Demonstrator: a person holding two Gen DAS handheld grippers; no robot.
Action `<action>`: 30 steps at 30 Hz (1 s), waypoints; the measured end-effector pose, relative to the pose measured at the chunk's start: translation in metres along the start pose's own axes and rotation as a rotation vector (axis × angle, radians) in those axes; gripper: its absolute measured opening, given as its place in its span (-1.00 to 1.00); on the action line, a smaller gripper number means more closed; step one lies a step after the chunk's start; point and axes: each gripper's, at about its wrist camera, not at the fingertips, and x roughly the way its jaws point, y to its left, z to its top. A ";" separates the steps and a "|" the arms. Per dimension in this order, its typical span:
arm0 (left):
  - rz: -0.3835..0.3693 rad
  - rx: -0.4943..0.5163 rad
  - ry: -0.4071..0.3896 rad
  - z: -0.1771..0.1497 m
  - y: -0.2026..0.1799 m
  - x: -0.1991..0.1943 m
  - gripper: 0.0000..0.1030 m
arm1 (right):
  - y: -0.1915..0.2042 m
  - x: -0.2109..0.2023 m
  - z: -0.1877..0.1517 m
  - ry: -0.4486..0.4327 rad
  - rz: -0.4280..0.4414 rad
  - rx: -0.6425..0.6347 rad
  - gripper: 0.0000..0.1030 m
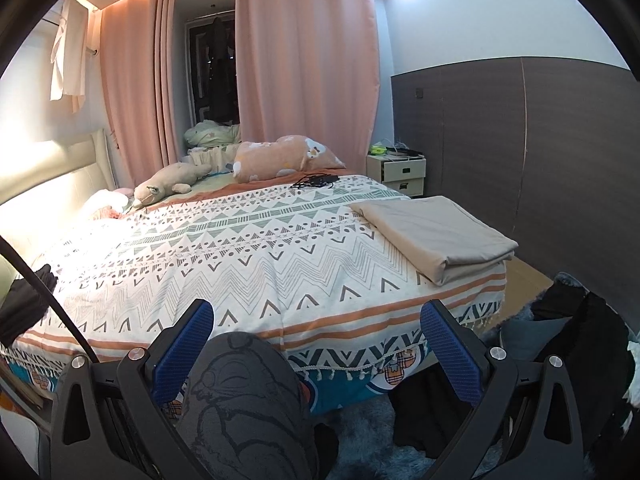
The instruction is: Fold large clothes
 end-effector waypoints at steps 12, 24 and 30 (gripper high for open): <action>-0.003 0.006 -0.002 -0.001 -0.001 -0.001 0.99 | 0.005 -0.003 -0.001 0.000 0.007 0.004 1.00; -0.005 0.005 -0.005 -0.001 -0.003 -0.003 1.00 | 0.002 -0.001 -0.001 0.002 0.002 0.002 1.00; -0.006 0.005 -0.008 0.000 -0.004 -0.003 0.99 | 0.000 -0.001 -0.001 0.004 0.005 0.004 1.00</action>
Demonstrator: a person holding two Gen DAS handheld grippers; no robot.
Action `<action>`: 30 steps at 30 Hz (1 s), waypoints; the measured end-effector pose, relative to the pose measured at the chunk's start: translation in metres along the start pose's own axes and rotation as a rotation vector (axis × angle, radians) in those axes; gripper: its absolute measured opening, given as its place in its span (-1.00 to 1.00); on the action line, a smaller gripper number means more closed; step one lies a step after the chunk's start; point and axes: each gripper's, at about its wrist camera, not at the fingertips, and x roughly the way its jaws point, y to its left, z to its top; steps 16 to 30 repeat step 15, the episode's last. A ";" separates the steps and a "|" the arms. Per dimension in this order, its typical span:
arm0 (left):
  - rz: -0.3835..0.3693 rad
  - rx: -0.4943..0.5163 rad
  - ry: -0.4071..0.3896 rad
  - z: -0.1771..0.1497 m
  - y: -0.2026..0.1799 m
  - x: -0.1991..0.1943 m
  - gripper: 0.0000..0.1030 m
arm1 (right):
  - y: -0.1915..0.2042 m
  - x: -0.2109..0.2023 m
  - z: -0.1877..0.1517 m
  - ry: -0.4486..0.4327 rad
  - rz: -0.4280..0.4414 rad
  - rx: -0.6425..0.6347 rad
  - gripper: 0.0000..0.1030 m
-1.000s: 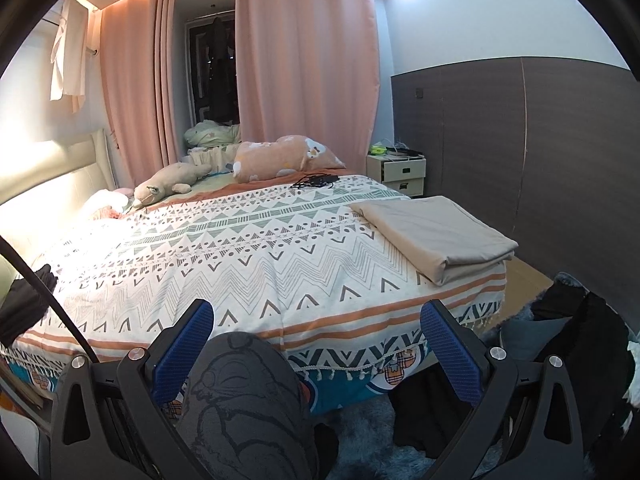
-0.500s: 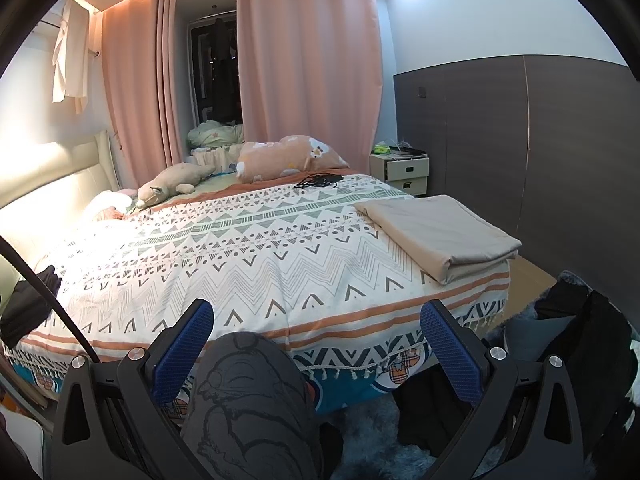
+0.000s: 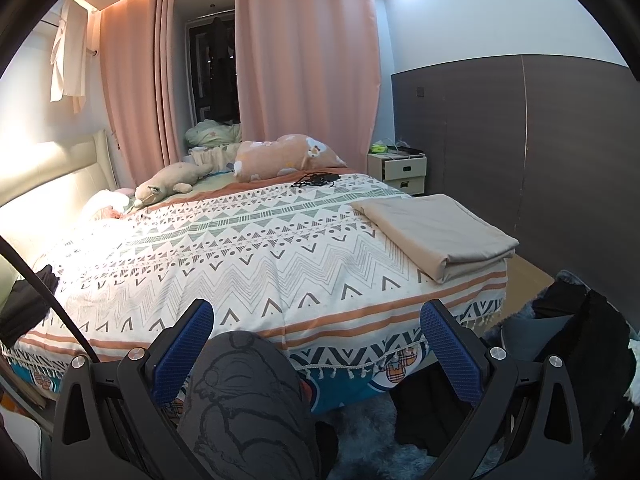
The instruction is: Fold large clothes
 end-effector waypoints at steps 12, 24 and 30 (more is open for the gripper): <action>-0.003 0.008 0.003 -0.001 -0.005 -0.001 0.99 | -0.002 0.001 0.001 0.007 0.004 0.006 1.00; -0.014 0.017 0.002 -0.001 -0.007 -0.003 0.99 | -0.001 0.002 0.002 0.010 0.006 0.011 1.00; -0.014 0.017 0.002 -0.001 -0.007 -0.003 0.99 | -0.001 0.002 0.002 0.010 0.006 0.011 1.00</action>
